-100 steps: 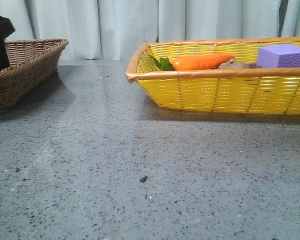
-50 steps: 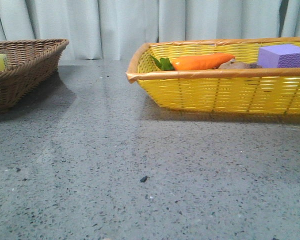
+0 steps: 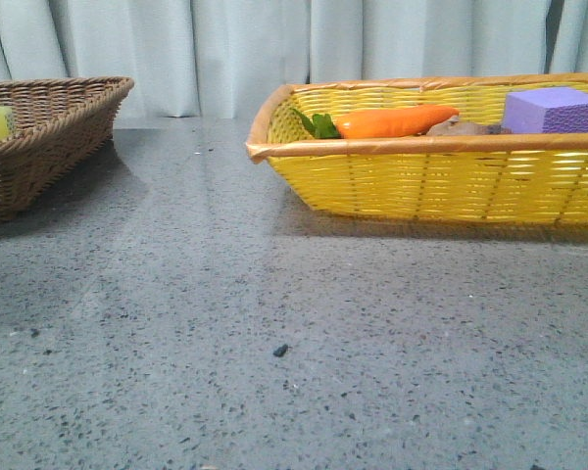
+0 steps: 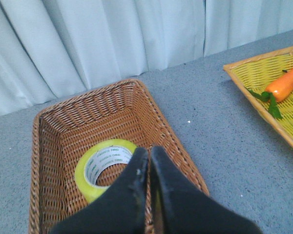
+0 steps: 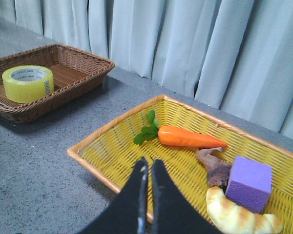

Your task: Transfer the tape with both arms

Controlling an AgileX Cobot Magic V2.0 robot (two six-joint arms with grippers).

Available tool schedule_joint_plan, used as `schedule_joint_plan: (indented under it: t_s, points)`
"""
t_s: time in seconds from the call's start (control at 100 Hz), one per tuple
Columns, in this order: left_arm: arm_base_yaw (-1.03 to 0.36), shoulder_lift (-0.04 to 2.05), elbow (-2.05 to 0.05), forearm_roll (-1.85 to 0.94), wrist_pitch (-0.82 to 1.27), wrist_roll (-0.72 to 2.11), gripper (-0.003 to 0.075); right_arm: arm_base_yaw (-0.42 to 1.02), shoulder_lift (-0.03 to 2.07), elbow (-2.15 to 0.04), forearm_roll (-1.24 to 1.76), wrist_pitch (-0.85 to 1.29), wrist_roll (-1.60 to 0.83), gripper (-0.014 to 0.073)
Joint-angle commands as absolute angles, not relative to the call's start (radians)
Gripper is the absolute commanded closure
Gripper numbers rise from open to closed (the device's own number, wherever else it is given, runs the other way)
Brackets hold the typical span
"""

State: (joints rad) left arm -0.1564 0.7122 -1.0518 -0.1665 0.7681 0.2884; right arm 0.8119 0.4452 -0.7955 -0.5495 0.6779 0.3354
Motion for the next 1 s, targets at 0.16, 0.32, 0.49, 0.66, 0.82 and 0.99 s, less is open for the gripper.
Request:
schedule_joint_plan:
  t_s: [0.16, 0.32, 0.49, 0.66, 0.82, 0.99]
  points:
    - [-0.157, 0.449, -0.814, -0.223, 0.657, 0.287, 0.0741, 0.807, 0.242, -0.714, -0.61, 0.6, 0.341, 0.066]
    - [-0.157, 0.278, -0.668, -0.23, 0.614, 0.287, 0.0741, 0.807, 0.128, -0.648, -0.7, 0.6, 0.341, 0.066]
    - [-0.157, 0.119, -0.557, -0.23, 0.593, 0.287, 0.0741, 0.807, 0.035, -0.601, -0.709, 0.6, 0.341, 0.066]
    - [-0.157, 0.019, -0.511, -0.243, 0.605, 0.287, 0.0741, 0.807, -0.003, -0.582, -0.709, 0.616, 0.341, 0.066]
    - [-0.157, 0.012, -0.499, -0.243, 0.6, 0.287, 0.0741, 0.807, -0.003, -0.582, -0.709, 0.616, 0.341, 0.066]
    - [-0.157, 0.012, -0.481, -0.243, 0.597, 0.287, 0.0741, 0.807, -0.003, -0.582, -0.709, 0.616, 0.341, 0.066]
